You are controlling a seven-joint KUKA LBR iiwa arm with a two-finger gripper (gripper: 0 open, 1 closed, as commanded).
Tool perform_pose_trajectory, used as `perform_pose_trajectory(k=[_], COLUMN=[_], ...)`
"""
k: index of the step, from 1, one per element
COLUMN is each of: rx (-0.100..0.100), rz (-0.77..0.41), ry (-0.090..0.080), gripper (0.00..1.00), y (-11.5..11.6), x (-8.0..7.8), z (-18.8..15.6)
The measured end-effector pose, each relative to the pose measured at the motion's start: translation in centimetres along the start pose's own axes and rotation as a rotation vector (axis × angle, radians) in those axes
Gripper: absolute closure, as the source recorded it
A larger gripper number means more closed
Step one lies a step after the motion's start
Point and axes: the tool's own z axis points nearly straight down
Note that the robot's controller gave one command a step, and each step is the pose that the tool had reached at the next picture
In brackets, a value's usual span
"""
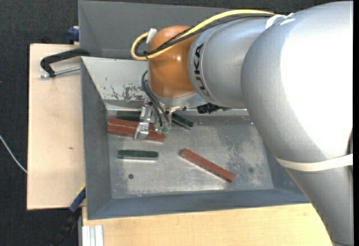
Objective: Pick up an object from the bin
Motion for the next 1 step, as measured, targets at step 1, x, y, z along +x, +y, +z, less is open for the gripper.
perform_pose_trajectory(k=[1], rx=[0.000], rz=[0.000], ry=[0.000], gripper=[1.00], y=[0.00], x=[0.00], z=[0.00])
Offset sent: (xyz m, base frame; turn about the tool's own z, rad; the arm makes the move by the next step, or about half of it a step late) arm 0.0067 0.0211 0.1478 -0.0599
